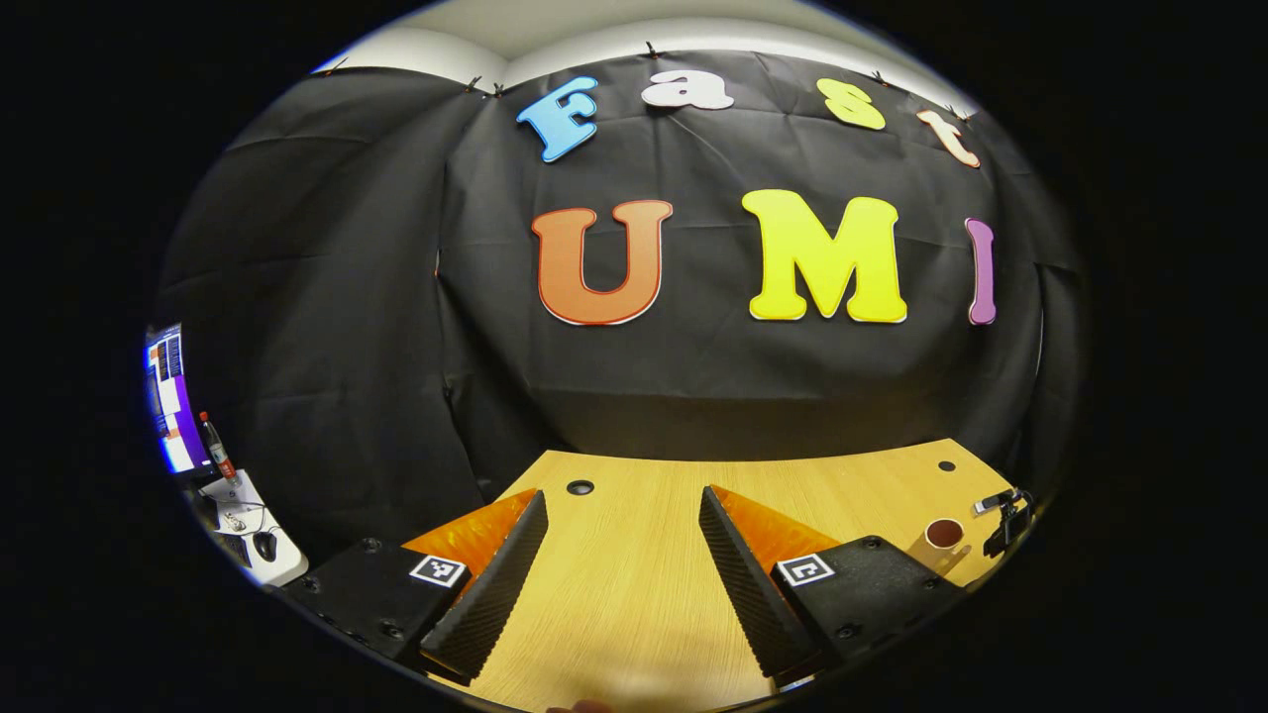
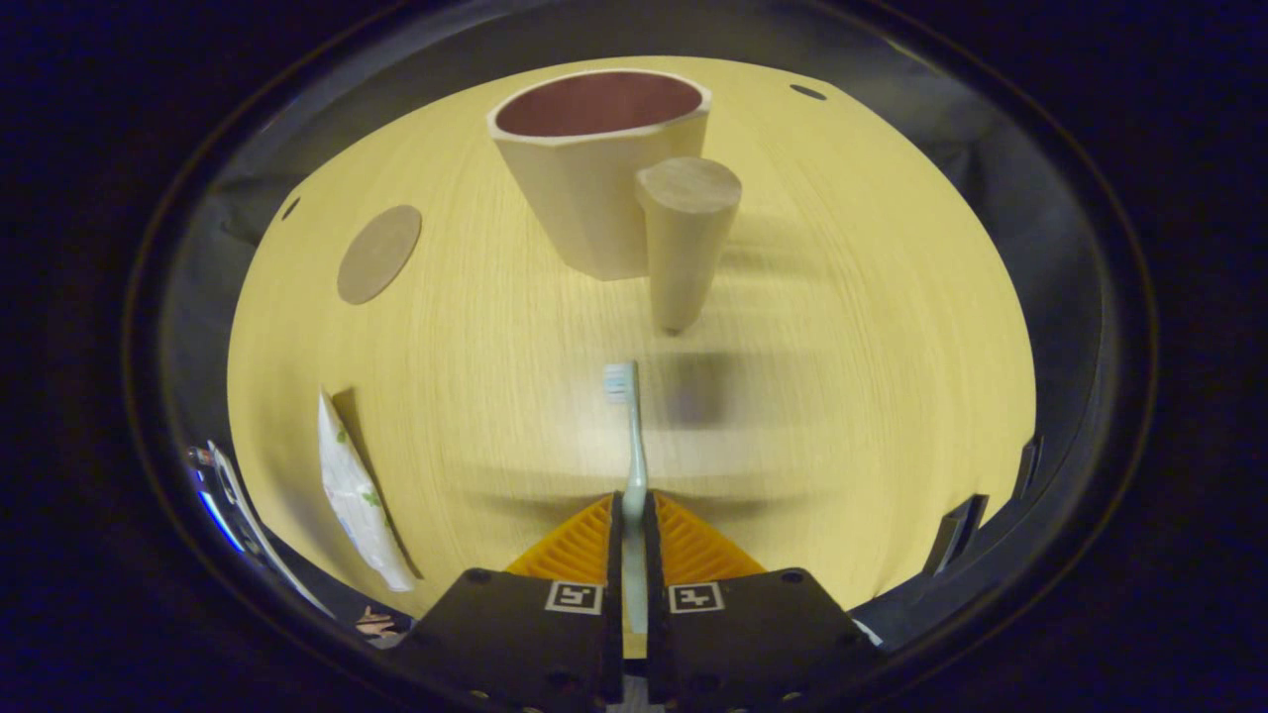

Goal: Put the toothbrush and toothpaste on the desktop into the cup, then pick up the cup and place it on the coaster on the desktop.

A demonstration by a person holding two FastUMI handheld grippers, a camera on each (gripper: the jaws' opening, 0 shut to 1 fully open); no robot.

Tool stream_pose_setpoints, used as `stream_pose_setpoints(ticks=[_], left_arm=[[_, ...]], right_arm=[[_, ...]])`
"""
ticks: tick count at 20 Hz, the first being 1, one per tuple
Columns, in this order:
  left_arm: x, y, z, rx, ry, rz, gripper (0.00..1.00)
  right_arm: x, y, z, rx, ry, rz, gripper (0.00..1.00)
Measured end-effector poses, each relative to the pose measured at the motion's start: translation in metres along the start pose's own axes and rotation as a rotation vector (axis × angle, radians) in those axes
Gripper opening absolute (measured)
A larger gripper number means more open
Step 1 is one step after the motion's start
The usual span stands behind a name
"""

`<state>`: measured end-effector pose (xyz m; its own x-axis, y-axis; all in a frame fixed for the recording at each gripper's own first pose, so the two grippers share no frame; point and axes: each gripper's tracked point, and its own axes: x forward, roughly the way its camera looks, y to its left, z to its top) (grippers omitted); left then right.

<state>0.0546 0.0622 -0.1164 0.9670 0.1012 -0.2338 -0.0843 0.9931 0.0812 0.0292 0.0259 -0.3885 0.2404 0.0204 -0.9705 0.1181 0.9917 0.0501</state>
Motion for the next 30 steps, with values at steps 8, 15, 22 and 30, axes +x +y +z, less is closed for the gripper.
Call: stream_pose_setpoints(ticks=[8,15,22,30], left_arm=[[-0.008,-0.021,-0.009,-0.023,0.040,-0.042,0.98],[-0.017,-0.071,-0.053,-0.019,0.224,-0.135,0.98],[-0.034,-0.126,-0.126,-0.041,0.515,-0.251,1.00],[-0.065,-0.152,-0.221,-0.103,0.889,-0.287,0.99]], right_arm=[[-0.017,-0.003,0.004,0.001,-0.061,0.068,0.01],[-0.068,-0.001,0.018,0.034,-0.191,0.211,0.01],[-0.080,-0.025,0.021,0.097,-0.231,0.253,0.01],[-0.076,-0.069,0.018,0.161,-0.205,0.229,0.01]])
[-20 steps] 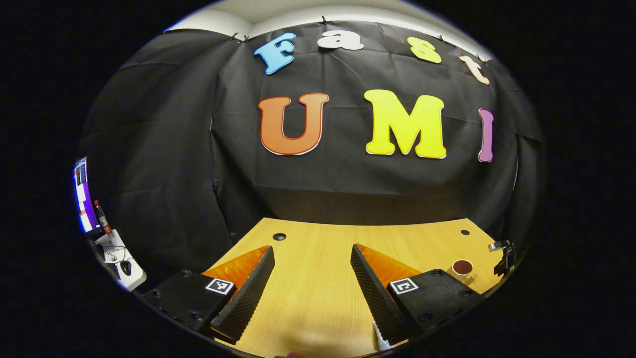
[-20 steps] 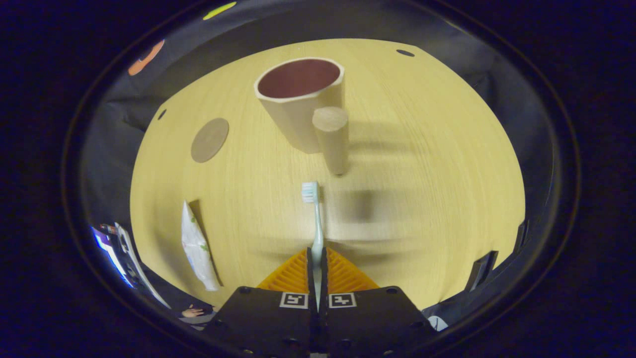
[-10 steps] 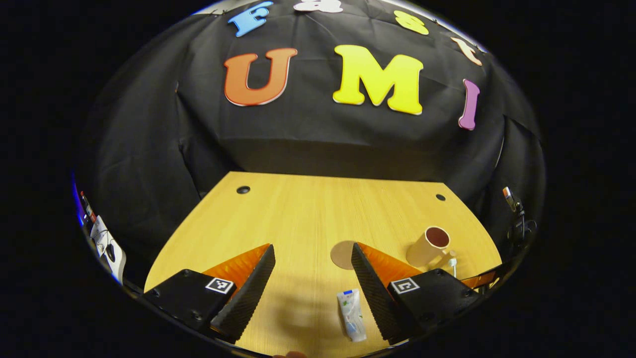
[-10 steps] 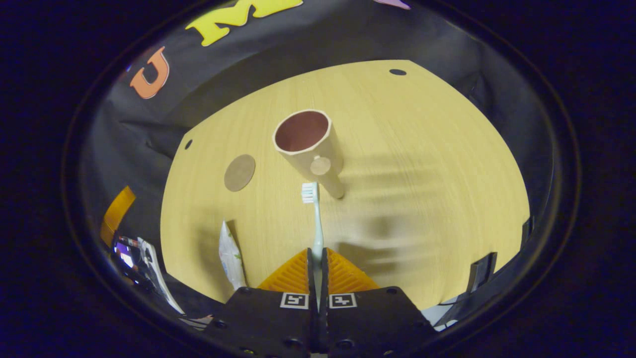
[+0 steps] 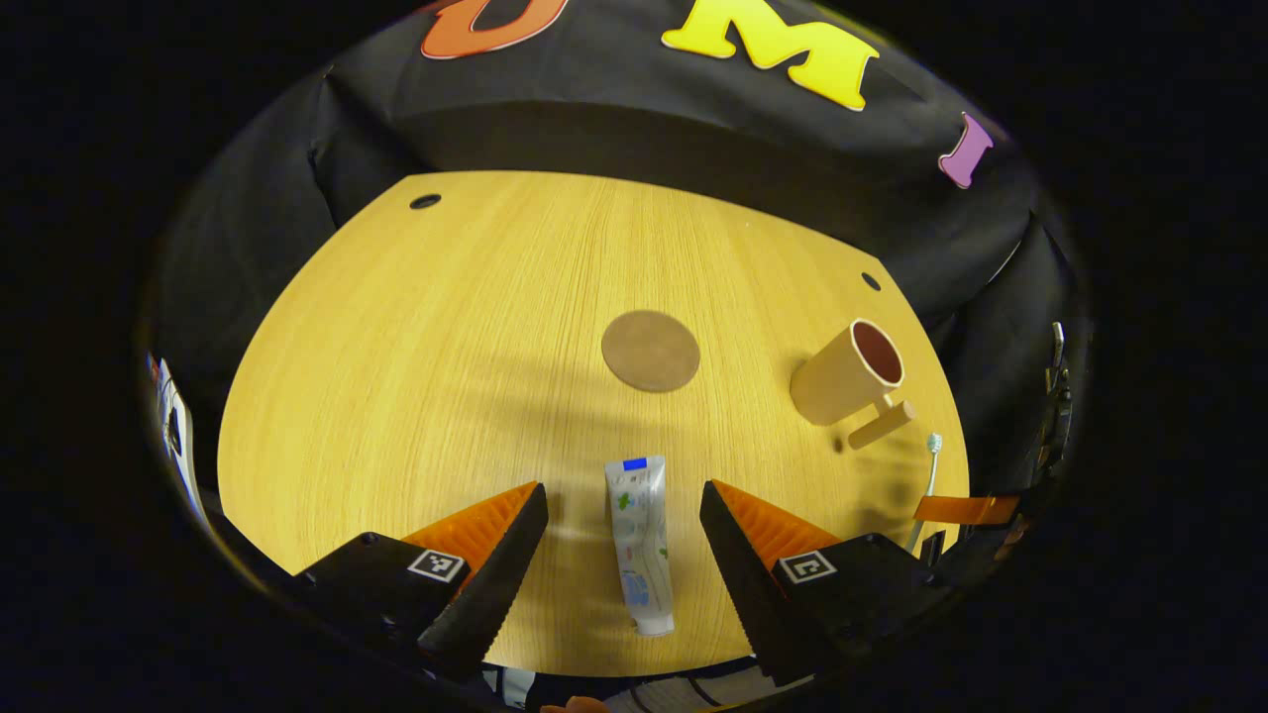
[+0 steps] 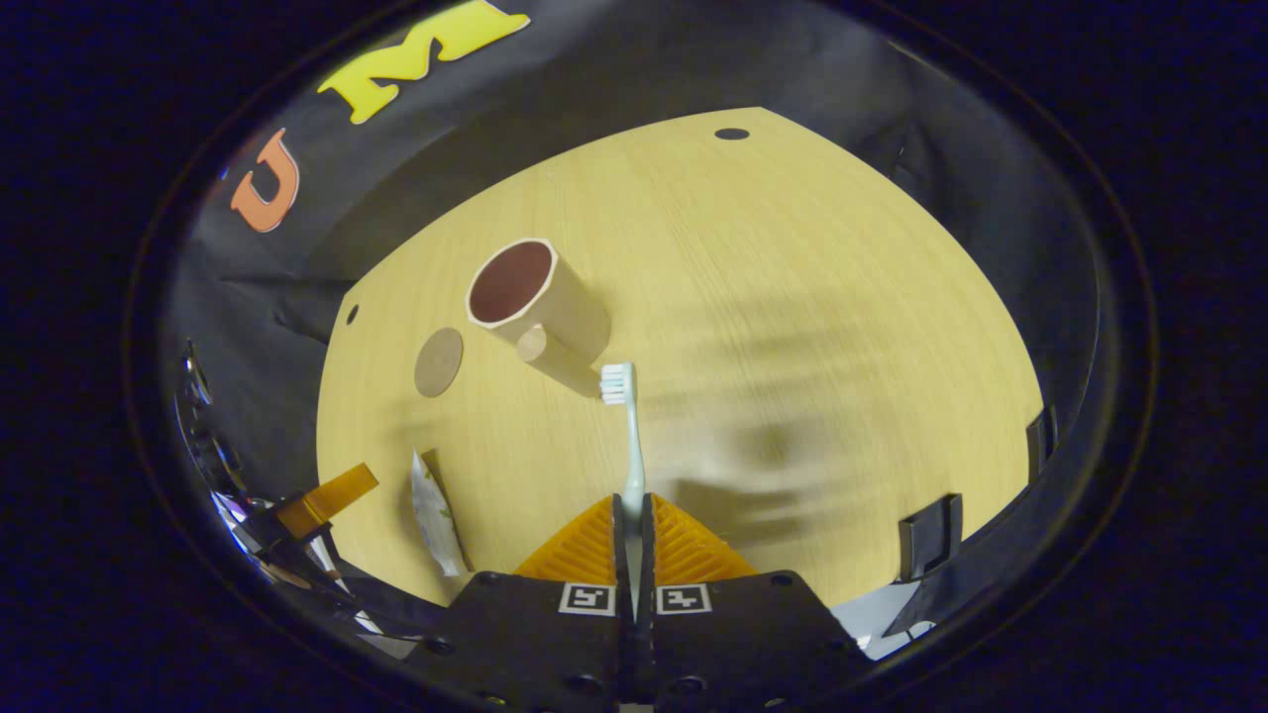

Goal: Put the toothbrush and toothpaste on the desktop into the cup, then pick up the cup and place it on the coaster on the desktop.

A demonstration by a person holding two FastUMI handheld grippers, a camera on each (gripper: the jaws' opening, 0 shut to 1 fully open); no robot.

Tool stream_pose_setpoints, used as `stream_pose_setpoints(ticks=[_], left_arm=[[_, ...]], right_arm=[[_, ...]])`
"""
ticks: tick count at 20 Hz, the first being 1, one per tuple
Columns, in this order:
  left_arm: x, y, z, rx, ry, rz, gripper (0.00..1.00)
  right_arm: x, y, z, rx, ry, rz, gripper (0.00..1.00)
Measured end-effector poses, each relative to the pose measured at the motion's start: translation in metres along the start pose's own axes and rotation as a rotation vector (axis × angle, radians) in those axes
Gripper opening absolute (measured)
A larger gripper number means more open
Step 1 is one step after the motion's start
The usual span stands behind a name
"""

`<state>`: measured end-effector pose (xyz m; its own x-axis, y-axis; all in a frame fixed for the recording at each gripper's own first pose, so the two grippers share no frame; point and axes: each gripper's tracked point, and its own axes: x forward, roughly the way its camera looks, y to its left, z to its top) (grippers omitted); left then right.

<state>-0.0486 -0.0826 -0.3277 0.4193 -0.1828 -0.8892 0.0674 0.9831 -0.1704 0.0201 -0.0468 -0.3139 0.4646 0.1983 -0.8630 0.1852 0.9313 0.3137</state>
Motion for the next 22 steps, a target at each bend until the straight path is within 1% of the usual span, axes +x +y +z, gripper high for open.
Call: stream_pose_setpoints(ticks=[3,6,12,13,14,15,16,17,19,20,21,22], left_arm=[[0.010,0.002,-0.018,-0.001,0.092,0.010,0.99],[0.013,-0.001,-0.028,-0.024,0.168,0.001,0.99],[0.009,-0.003,-0.012,-0.018,0.235,0.005,0.99],[0.007,-0.004,-0.007,-0.022,0.242,-0.001,0.95],[0.004,-0.002,-0.002,-0.018,0.247,0.010,0.90],[0.001,-0.002,0.007,-0.015,0.244,0.005,0.76],[-0.002,-0.003,0.014,-0.013,0.244,-0.001,0.73],[-0.006,-0.002,0.022,-0.016,0.248,0.005,0.58],[-0.012,-0.003,0.038,-0.020,0.251,0.008,0.57],[-0.015,0.001,0.048,-0.034,0.241,0.033,0.44],[-0.018,0.001,0.057,-0.045,0.241,0.037,0.20],[-0.021,0.000,0.066,-0.044,0.245,0.033,0.19]], right_arm=[[-0.001,-0.010,0.001,0.004,0.006,-0.012,0.01],[0.002,-0.015,-0.001,0.025,0.017,-0.010,0.00],[0.005,-0.017,0.000,0.042,0.040,0.003,0.01],[0.004,-0.018,0.001,0.043,0.039,0.004,0.01],[0.004,-0.018,0.001,0.045,0.040,0.005,0.01],[0.004,-0.018,0.000,0.046,0.041,0.004,0.01],[0.004,-0.019,0.000,0.046,0.040,0.002,0.01],[0.003,-0.020,0.000,0.047,0.041,0.002,0.01],[0.003,-0.018,-0.001,0.045,0.039,0.008,0.01],[0.001,-0.016,-0.001,0.044,0.040,0.012,0.01],[0.000,-0.016,-0.001,0.041,0.038,0.013,0.01],[0.000,-0.016,-0.002,0.038,0.036,0.012,0.01]])
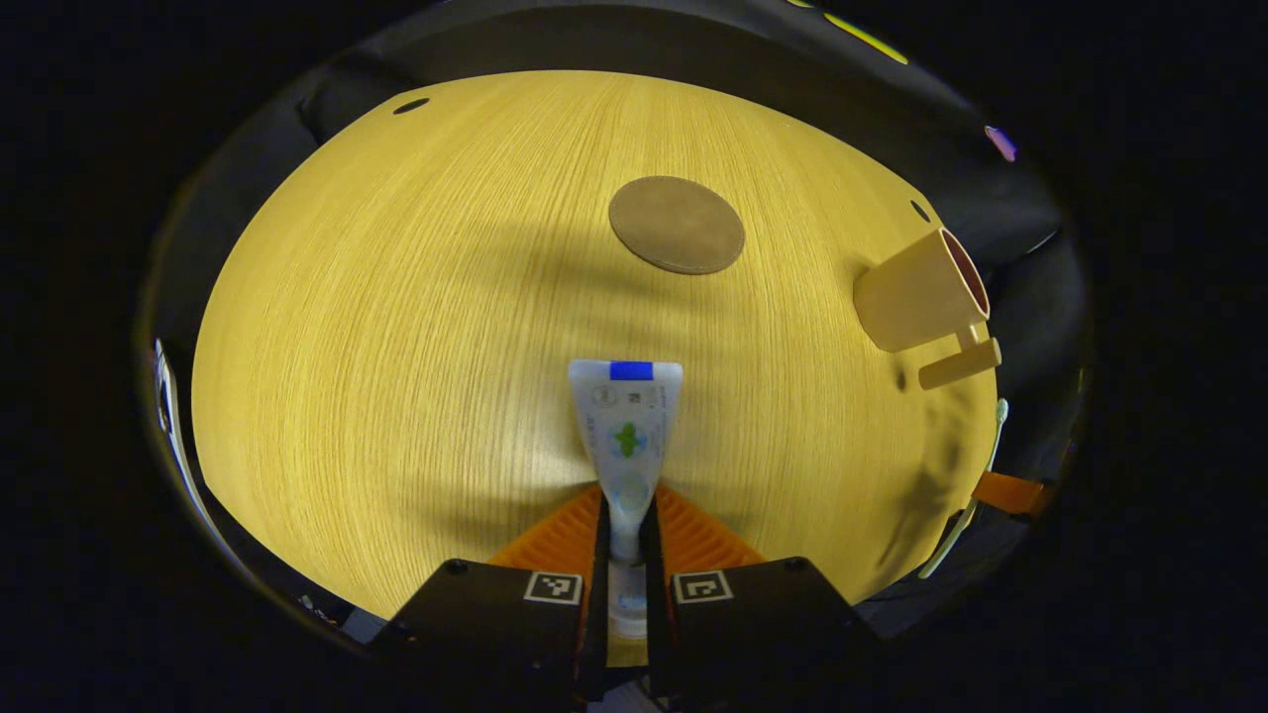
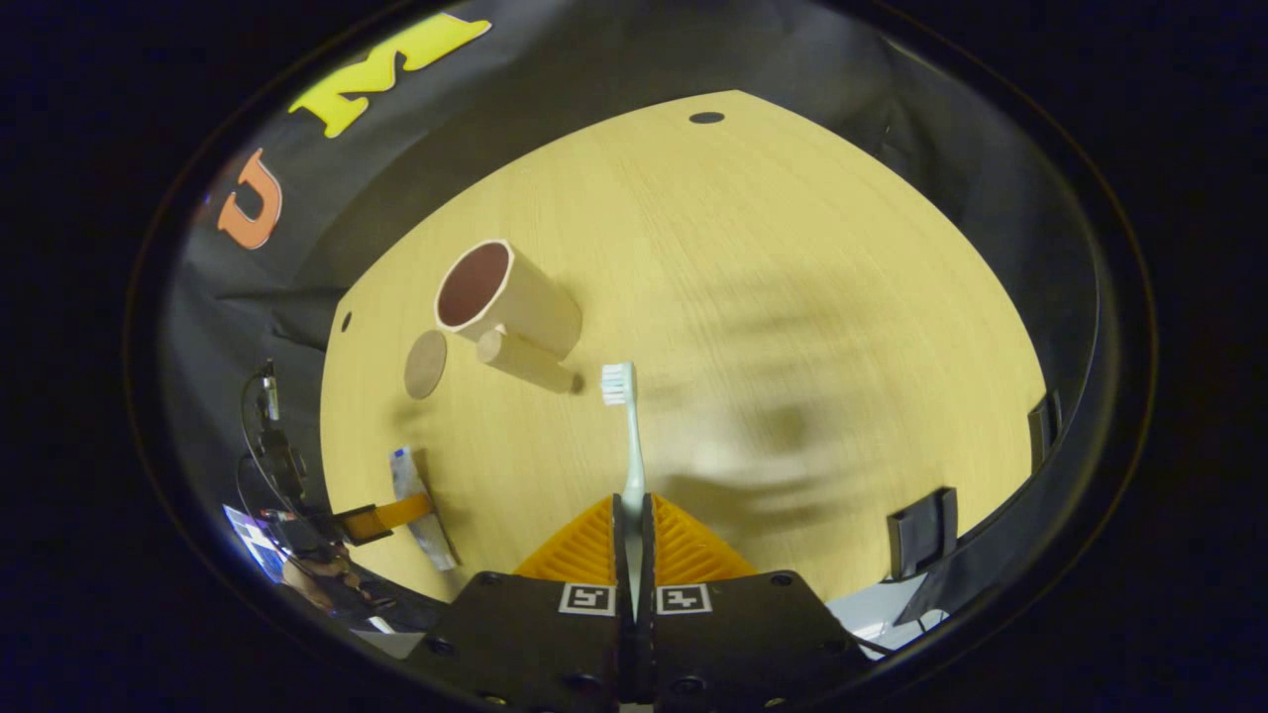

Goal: Put the toothbrush and toothpaste on the desktop into the cup, then pick up the cup and place it on the coaster on the desktop.

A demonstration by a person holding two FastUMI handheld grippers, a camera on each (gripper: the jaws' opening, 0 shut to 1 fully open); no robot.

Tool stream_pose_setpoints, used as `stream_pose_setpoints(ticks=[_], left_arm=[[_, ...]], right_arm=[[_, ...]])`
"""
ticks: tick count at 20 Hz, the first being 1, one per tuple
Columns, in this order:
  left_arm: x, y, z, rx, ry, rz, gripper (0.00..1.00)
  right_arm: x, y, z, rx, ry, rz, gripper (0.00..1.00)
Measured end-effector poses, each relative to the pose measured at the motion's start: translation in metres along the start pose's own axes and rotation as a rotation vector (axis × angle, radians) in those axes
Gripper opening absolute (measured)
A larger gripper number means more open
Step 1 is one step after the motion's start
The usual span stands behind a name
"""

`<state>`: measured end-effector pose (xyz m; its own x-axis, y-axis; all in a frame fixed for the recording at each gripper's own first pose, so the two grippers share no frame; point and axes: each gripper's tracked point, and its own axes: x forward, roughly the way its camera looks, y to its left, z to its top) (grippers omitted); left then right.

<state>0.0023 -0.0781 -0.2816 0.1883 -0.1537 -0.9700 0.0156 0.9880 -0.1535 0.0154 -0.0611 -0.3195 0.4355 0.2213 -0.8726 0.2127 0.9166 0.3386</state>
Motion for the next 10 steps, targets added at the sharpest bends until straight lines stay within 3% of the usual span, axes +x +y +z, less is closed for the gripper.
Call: stream_pose_setpoints(ticks=[4,10], left_arm=[[-0.025,-0.007,0.031,-0.014,0.018,-0.040,0.16],[-0.087,-0.004,0.137,0.094,-0.144,-0.012,0.16]], right_arm=[[-0.006,0.006,0.004,-0.011,-0.026,0.017,0.00],[-0.036,0.032,0.046,-0.108,-0.172,0.048,0.01]])
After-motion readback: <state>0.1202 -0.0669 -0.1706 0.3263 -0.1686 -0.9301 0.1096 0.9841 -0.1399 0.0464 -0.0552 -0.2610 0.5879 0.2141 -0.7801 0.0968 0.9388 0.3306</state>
